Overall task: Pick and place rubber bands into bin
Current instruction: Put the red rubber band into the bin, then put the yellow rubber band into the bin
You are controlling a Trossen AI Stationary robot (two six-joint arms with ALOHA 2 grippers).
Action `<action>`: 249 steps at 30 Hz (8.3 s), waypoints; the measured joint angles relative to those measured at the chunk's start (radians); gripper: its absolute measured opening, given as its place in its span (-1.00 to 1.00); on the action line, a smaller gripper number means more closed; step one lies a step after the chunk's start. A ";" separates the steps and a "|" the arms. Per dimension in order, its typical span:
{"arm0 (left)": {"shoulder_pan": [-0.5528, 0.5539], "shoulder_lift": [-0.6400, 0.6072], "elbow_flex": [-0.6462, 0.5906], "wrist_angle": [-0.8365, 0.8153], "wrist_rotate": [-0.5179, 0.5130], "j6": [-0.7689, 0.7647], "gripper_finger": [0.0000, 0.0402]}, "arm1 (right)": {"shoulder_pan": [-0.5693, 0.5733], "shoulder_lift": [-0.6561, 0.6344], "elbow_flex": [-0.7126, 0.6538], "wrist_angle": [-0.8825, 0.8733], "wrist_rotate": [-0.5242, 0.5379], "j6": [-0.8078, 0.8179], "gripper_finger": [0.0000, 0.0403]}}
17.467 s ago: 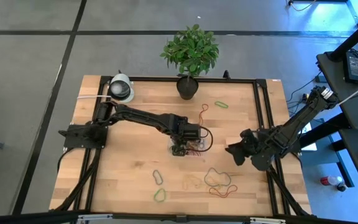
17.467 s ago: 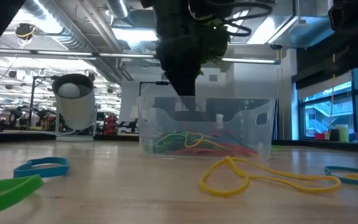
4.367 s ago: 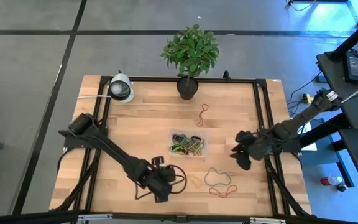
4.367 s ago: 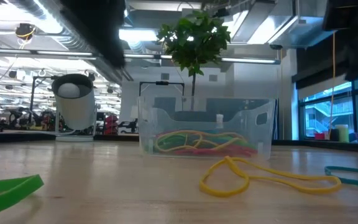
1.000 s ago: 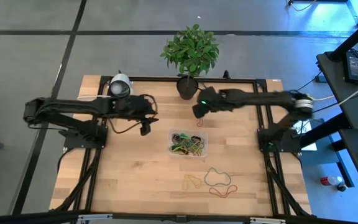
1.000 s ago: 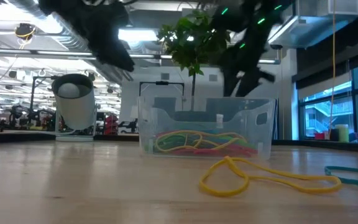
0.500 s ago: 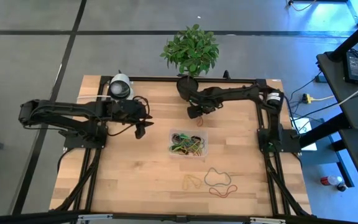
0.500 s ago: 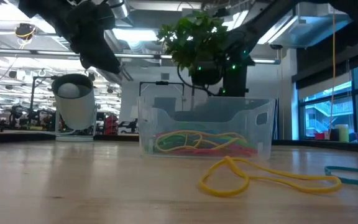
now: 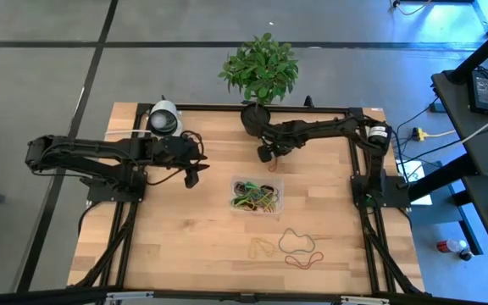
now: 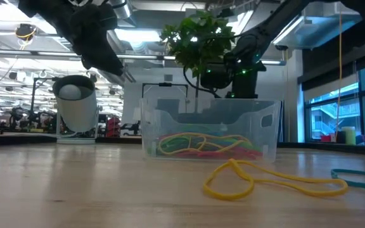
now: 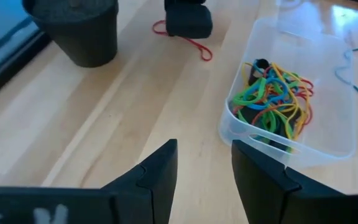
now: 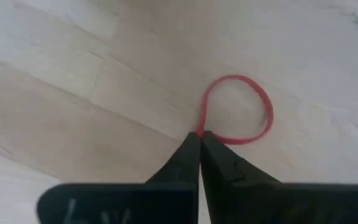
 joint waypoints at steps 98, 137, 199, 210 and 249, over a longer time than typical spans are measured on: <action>-0.513 0.768 0.837 -0.262 -0.440 -0.321 -0.36 | 0.579 -0.745 -0.197 -0.072 -0.011 -0.381 -0.15; -0.565 1.283 1.031 -0.186 -0.019 -0.372 -0.99 | 0.814 -1.584 -0.764 -0.088 -0.028 0.104 -0.41; -0.646 1.300 1.111 -0.394 -0.184 -0.637 -0.99 | 0.813 -1.583 -0.764 -0.095 0.045 0.101 -0.41; -0.560 1.223 1.304 -0.552 -0.347 -0.424 -0.99 | 0.813 -1.582 -0.764 -0.095 0.047 0.091 -0.41; -0.321 1.220 1.509 -0.792 -0.330 -0.270 -0.99 | 0.813 -1.582 -0.899 0.000 0.025 0.212 -0.41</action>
